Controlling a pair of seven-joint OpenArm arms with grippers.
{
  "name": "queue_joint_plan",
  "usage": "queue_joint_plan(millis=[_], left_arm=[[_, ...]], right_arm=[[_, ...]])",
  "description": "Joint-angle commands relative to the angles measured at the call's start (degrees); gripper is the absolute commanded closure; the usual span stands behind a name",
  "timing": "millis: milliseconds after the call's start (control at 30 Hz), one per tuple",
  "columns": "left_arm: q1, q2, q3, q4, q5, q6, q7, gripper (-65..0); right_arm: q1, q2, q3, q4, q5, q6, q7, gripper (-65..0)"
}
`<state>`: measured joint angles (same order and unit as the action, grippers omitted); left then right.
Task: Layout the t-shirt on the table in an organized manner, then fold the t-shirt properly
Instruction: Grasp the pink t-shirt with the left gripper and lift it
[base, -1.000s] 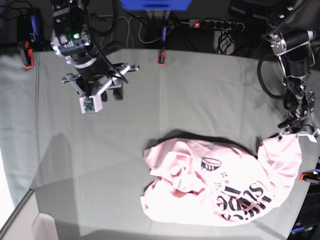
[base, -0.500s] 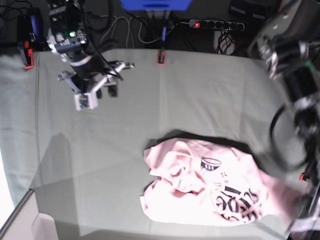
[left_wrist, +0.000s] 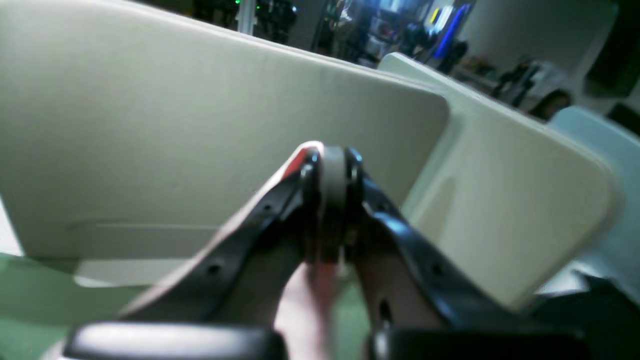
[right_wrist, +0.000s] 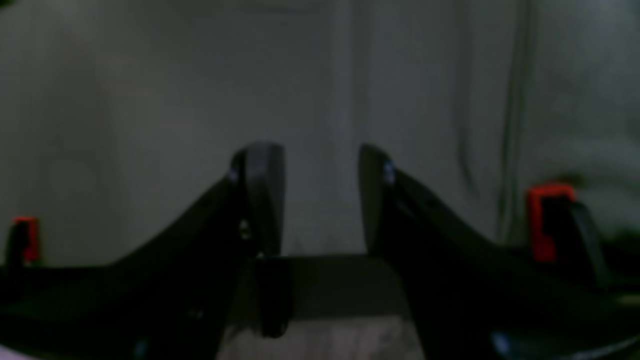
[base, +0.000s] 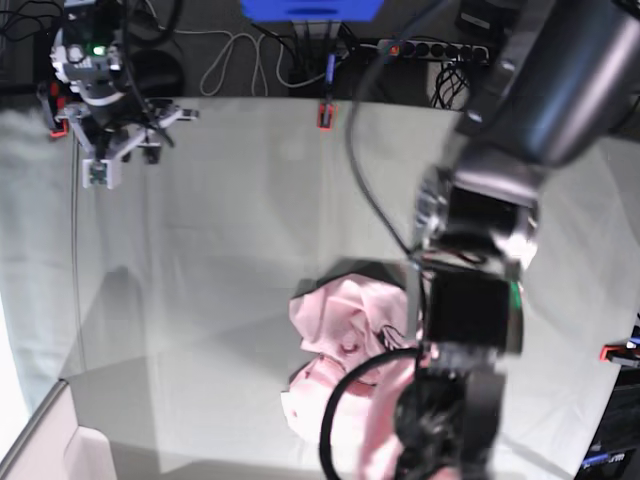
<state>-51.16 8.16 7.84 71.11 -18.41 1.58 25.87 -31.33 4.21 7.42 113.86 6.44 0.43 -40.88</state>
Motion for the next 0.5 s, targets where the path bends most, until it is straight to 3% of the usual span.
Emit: queue_joint_plan(millis=[0, 167, 333, 400, 467], left_arm=[[-2.3, 0.8, 5.4, -2.1, -3.3, -0.6, -2.8, -0.1], [-3.9, 0.8, 25.4, -13.6, -19.7, 9.8, -16.9, -0.4], [-4.6, 0.8, 44.4, -18.8, -33.1, 10.9, -27.9, -0.6], [-4.5, 0.8, 49.4, -19.1, -37.3, 10.9, -29.0, -2.3], [-4.4, 0.8, 52.2, -19.5, -40.8, 10.9, -29.1, -8.0]], right_arm=[[0.1, 0.1, 0.4, 1.2, 0.5, -0.1, 1.0, -23.2], [-0.1, -0.1, 1.8, 1.2, 0.5, -0.1, 1.0, -23.2], [-0.5, 0.0, 1.8, 1.2, 0.5, -0.1, 1.0, -23.2], [-0.5, 0.0, 1.8, 1.2, 0.5, -0.1, 1.0, -23.2], [-0.3, 0.0, 1.5, 1.1, 0.5, -0.1, 1.0, -23.2]])
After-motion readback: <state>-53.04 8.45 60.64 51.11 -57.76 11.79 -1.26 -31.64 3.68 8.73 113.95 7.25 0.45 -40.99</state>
